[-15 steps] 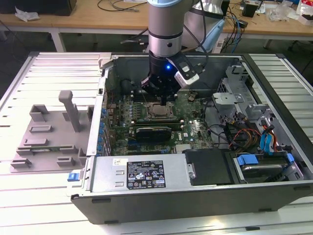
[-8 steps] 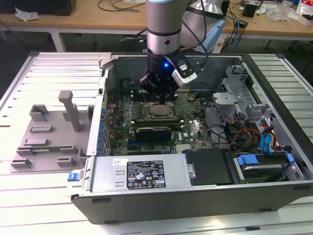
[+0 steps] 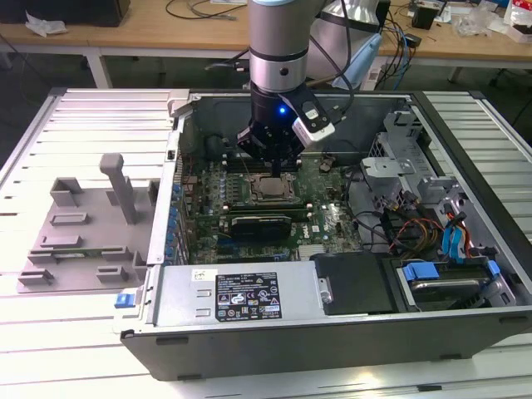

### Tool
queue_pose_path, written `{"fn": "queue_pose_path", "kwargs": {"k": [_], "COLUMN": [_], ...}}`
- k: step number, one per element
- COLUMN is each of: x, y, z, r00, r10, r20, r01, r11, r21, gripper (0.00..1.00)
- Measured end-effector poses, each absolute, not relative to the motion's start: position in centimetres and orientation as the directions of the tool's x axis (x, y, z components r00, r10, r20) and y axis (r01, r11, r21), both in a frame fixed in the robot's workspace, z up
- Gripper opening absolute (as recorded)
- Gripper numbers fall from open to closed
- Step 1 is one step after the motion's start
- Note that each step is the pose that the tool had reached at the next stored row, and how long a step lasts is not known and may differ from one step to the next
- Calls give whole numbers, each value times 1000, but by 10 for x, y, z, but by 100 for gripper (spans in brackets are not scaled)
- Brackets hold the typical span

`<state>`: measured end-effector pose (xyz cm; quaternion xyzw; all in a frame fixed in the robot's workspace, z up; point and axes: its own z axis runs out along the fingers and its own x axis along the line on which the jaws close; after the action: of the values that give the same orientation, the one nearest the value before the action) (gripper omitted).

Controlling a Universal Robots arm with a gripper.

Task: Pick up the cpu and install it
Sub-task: 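Install the first cpu locking lever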

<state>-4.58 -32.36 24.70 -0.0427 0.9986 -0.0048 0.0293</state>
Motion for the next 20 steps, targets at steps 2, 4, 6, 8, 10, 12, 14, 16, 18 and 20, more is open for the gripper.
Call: {"fn": "queue_pose_path", "kwargs": {"k": [2,4,6,8,10,12,14,16,18,20], "x": [-46,-46,-48,-59,-66,-81,-91,-96,-98,-98], "y": [-324,-324,-324,-324,-324,-324,-324,-324,-324,-326], "z": [247,247,247,247,247,247,247,247,247,247], "r00": [-995,-995,-995,-995,-995,-995,-995,-995,-995,-995], "r10": [-85,-85,-85,-85,-85,-85,-85,-85,-85,-82], "r20": [-58,-58,-58,-58,-58,-59,-59,-59,-59,-57], "r01": [-85,-85,-85,-85,-85,-85,-85,-85,-85,-84], "r11": [996,996,996,996,996,996,996,996,996,996], "r21": [-12,-12,-12,-12,-12,-11,-11,-11,-8,34], "gripper": [11,11,11,11,11,11,11,11,11,11]}}
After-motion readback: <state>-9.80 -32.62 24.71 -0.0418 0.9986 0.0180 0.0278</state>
